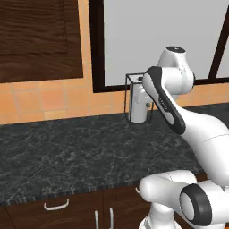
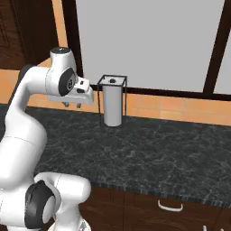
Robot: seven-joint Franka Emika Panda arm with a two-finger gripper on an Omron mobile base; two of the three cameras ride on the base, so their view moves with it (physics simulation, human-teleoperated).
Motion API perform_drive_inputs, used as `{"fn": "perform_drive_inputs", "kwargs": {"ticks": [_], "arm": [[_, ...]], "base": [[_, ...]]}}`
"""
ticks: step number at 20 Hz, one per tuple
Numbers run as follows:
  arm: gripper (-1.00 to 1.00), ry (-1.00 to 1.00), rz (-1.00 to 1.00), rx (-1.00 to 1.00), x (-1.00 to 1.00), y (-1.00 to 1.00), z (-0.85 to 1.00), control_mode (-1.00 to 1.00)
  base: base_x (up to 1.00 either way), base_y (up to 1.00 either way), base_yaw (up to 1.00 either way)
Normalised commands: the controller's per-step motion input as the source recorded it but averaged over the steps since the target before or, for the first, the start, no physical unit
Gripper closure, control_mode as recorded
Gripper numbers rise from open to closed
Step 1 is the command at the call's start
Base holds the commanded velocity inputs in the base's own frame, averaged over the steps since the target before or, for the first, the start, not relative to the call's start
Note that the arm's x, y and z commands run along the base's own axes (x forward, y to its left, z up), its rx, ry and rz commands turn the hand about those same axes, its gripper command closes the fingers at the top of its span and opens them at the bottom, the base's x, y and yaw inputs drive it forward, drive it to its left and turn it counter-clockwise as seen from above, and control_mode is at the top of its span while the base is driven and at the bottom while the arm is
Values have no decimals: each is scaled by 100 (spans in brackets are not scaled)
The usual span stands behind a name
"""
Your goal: Take a straw from the drawer in front and place it inside the glass cup on the dining counter.
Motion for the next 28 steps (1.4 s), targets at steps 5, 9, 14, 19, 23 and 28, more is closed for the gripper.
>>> {"fn": "perform_drive_inputs", "kwargs": {"ticks": [5,9,14,19,23,28], "arm": [[-100,0,0,0,0,0,0,100],[-100,0,0,0,0,0,0,100],[-100,0,0,0,0,0,0,100],[-100,0,0,0,0,0,0,100],[-100,0,0,0,0,0,0,100],[-100,0,0,0,0,0,0,100]], "base": [[-33,-3,0],[-75,-49,22],[-1,-70,57],[0,-62,68],[-4,-59,68],[-30,-58,62]]}}
